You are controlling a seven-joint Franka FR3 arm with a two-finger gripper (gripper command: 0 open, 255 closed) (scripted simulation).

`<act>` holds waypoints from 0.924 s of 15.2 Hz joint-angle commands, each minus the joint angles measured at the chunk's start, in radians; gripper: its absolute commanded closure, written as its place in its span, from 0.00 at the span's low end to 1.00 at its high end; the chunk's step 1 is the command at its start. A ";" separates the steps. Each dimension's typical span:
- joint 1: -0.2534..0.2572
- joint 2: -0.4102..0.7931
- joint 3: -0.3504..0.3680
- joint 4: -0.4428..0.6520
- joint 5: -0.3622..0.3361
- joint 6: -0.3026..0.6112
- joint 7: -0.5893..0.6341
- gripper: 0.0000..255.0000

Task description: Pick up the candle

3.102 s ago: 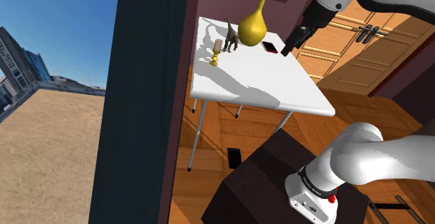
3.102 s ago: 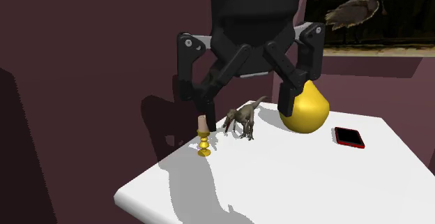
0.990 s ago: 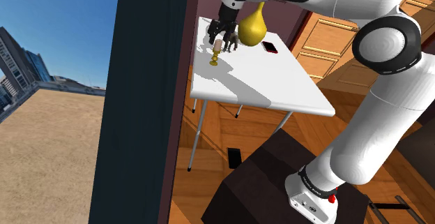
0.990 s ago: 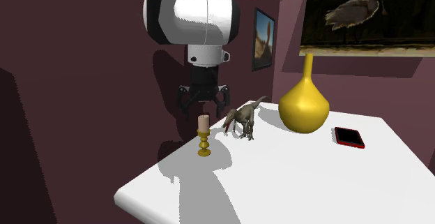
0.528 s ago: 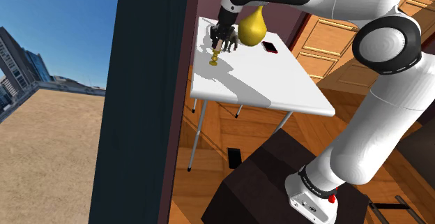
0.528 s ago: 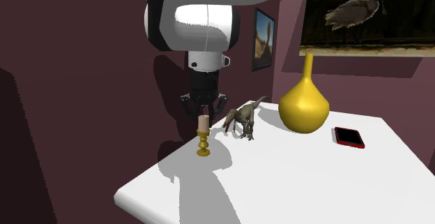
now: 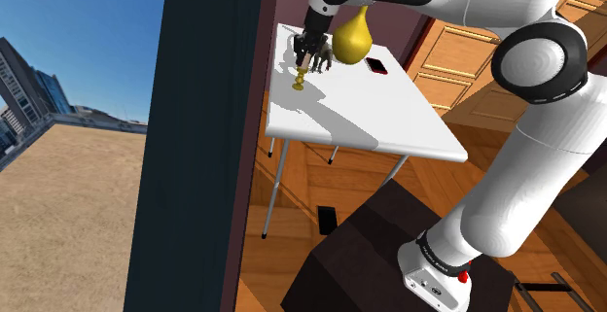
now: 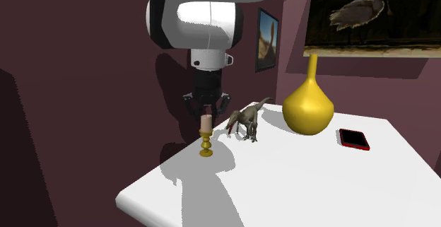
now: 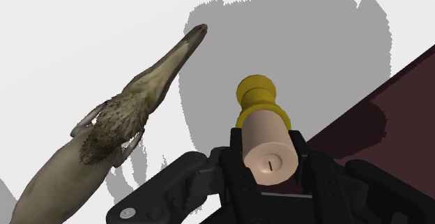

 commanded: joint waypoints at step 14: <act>-0.001 0.027 0.000 0.227 -0.001 -0.201 0.006 1.00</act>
